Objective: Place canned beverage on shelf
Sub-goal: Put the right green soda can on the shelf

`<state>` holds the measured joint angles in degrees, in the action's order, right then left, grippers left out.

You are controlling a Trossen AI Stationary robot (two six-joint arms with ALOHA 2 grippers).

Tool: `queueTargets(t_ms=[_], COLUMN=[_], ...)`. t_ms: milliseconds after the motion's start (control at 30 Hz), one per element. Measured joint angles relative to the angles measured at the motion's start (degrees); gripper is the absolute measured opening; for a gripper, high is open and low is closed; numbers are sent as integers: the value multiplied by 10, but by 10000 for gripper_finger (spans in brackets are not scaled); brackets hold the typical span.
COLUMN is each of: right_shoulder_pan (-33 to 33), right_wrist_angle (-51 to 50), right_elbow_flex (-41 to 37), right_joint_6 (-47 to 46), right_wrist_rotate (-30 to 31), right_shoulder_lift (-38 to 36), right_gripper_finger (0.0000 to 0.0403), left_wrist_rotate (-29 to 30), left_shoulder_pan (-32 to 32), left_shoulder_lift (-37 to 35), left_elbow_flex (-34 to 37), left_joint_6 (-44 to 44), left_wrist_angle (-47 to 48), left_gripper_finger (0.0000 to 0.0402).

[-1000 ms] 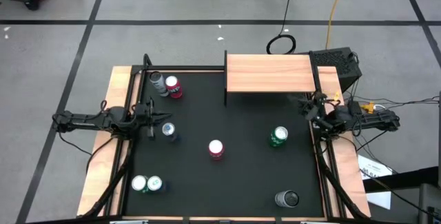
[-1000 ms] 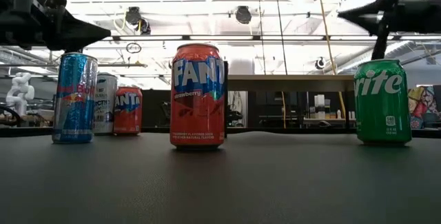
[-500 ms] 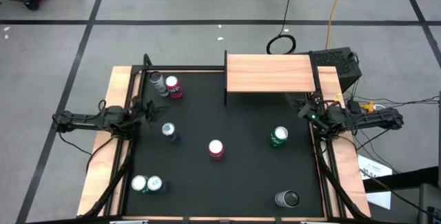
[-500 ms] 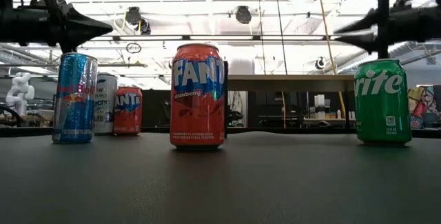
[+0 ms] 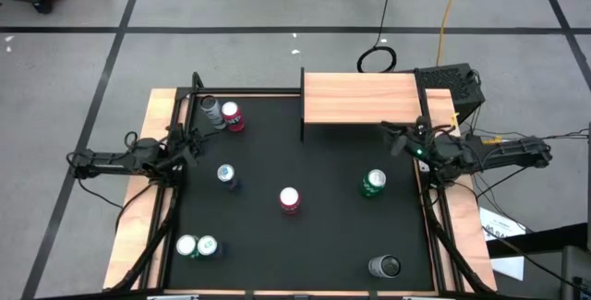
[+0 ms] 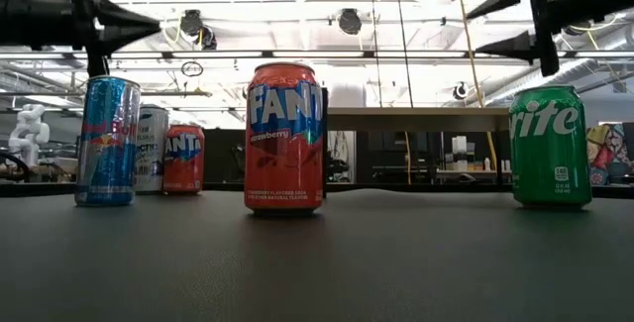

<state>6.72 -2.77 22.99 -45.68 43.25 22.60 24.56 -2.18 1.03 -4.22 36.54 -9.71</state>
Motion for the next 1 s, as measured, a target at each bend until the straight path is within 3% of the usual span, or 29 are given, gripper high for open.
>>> queueTargets(t_ms=[300, 467, 767, 1000], right_shoulder_pan=[0, 0, 16, 50], right_wrist_angle=[-267, -402, -576, -599], right_elbow_flex=[204, 294, 355, 355], right_joint_6=[28, 43, 42, 43], right_wrist_rotate=[-119, -195, -355, -376], right_shoulder_lift=[159, 236, 321, 355], right_gripper_finger=[284, 284, 286, 329], left_wrist_rotate=[2, -6, -48, -47], left_shoulder_pan=[4, 4, 4, 4], left_shoulder_lift=[81, 143, 252, 322], left_elbow_flex=[-58, -94, -180, -218], left_joint_6=[-27, -47, -148, -168], left_wrist_angle=[32, 28, 27, 17], left_gripper_finger=[182, 235, 256, 257])
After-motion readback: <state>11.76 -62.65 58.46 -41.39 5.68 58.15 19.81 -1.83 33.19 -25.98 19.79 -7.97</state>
